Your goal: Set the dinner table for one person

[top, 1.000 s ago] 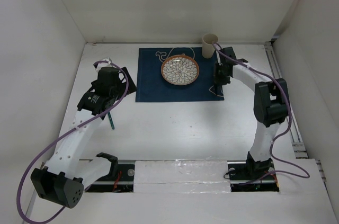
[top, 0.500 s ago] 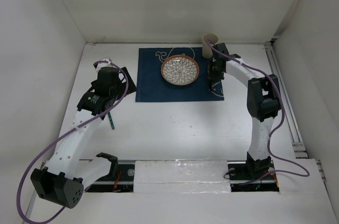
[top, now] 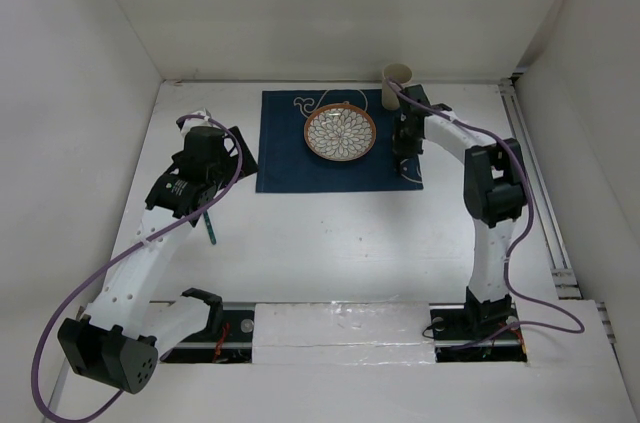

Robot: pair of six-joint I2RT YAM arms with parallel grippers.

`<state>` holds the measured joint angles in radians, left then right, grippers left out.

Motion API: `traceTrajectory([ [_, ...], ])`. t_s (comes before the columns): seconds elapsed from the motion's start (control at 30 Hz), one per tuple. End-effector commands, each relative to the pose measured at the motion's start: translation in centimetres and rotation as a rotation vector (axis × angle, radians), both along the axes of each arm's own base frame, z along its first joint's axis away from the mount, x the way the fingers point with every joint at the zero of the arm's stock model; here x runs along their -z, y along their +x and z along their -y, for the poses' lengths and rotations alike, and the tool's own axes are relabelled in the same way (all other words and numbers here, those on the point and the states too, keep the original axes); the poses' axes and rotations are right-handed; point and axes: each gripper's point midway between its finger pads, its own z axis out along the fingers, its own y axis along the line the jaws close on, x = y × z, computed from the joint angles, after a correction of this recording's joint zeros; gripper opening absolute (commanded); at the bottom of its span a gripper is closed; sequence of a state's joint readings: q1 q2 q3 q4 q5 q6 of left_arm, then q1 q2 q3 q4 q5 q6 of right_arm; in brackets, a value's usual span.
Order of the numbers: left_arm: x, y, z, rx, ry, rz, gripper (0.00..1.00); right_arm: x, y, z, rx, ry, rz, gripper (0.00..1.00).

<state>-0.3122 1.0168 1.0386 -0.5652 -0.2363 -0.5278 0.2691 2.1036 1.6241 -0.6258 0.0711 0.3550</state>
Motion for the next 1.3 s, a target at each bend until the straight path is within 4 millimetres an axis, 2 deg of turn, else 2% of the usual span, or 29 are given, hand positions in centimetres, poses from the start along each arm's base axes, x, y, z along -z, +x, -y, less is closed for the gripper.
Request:
traceTrajectory([
  [0.0, -1.1, 0.2, -0.2, 0.001, -0.001, 0.046, 1.0, -0.7, 1.3, -0.5, -0.005, -0.003, 0.041, 0.07],
  [0.07, -1.1, 0.2, -0.2, 0.001, -0.001, 0.046, 1.0, -0.7, 1.3, -0.5, -0.005, -0.003, 0.041, 0.14],
  [0.1, -1.1, 0.2, -0.2, 0.001, -0.001, 0.046, 1.0, -0.7, 1.3, -0.5, -0.005, -0.003, 0.041, 0.25],
  [0.2, -1.1, 0.2, -0.2, 0.001, -0.001, 0.046, 1.0, -0.7, 1.3, -0.4, -0.014, -0.007, 0.042, 0.38],
  [0.27, -1.2, 0.3, -0.5, -0.016, 0.012, 0.05, 1.0, -1.5, 1.4, -0.4, -0.022, -0.009, 0.052, 0.38],
  [0.3, -1.0, 0.2, -0.8, -0.026, 0.022, 0.042, 1.0, -2.3, 1.7, -0.5, -0.021, -0.004, 0.072, 0.42],
  [0.33, -1.0, 0.2, -1.0, -0.033, 0.028, 0.044, 1.0, -2.2, 1.5, -0.4, -0.031, -0.012, 0.062, 0.46],
  [0.4, -0.7, 0.2, -1.4, -0.057, 0.041, 0.031, 1.0, -3.7, 1.5, -0.9, -0.04, -0.003, 0.093, 0.47],
  [0.43, -0.7, 0.2, -1.5, -0.071, 0.04, 0.034, 1.0, -5.4, 1.7, -0.7, -0.032, -0.005, 0.131, 0.58],
  [0.47, -0.5, 0.4, -1.9, -0.088, 0.056, 0.028, 1.0, -6.1, 1.3, -1.1, -0.052, -0.005, 0.144, 0.58],
  [0.5, -0.7, 0.4, -2.1, -0.103, 0.055, 0.031, 1.0, -7.2, 1.4, -0.8, -0.04, -0.018, 0.171, 0.59],
  [0.53, -0.3, 0.3, -2.2, -0.117, 0.062, 0.013, 1.0, -8.6, 0.3, -1.6, -0.061, -0.01, 0.193, 0.59],
  [0.6, 0.6, 0.5, -2.3, -0.144, 0.062, -0.017, 1.0, -10.4, -0.3, -2.5, -0.067, 0.007, 0.256, 0.59],
  [0.63, 0.6, 0.8, -2.4, -0.154, 0.047, -0.02, 1.0, -11.0, -1.4, -4.7, -0.105, 0.029, 0.282, 0.6],
  [0.67, 1.0, 1.0, -2.4, -0.158, 0.023, -0.038, 1.0, -11.1, -3.3, -5.6, -0.141, 0.049, 0.295, 0.67],
  [0.7, 1.8, 1.3, -2.8, -0.16, -0.021, -0.075, 1.0, -11.7, -3.6, -7.0, -0.158, 0.079, 0.342, 0.95],
  [0.73, 3.6, 0.9, -3.1, -0.175, -0.052, -0.128, 1.0, -11.6, -4.7, -8.3, -0.196, 0.101, 0.352, 0.95],
  [0.77, 4.3, 1.2, -3.3, -0.177, -0.083, -0.136, 1.0, -10.7, -7.2, -10.5, -0.258, 0.128, 0.335, 0.95],
  [0.8, 5.6, 1.2, -4.2, -0.24, -0.14, -0.177, 1.0, -10.8, -7.7, -11.9, -0.276, 0.155, 0.361, 0.95],
  [0.83, 7.3, 0.6, -4.9, -0.282, -0.147, -0.222, 1.0, -10.5, -9.6, -14.3, -0.347, 0.179, 0.354, 0.95],
  [0.97, 11.3, -0.6, -8.5, -0.432, -0.159, -0.335, 1.0, -9.2, -13.9, -18.8, -0.476, 0.236, 0.345, 0.95],
  [1.0, 11.6, -0.4, -9.1, -0.456, -0.162, -0.338, 1.0, -9.3, -15.5, -20.6, -0.53, 0.256, 0.343, 0.95],
  [1.1, 14.1, -0.5, -8.9, -0.451, -0.21, -0.402, 1.0, -8.9, -17.0, -22.1, -0.591, 0.275, 0.338, 0.95],
  [1.2, 16.9, -1.2, -8.0, -0.463, -0.251, -0.494, 1.0, -8.6, -17.0, -22.4, -0.61, 0.277, 0.335, 0.95],
  [1.27, 18.9, -1.9, -8.2, -0.486, -0.241, -0.541, 1.0, -10.3, -17.2, -22.3, -0.624, 0.3, 0.374, 0.95],
])
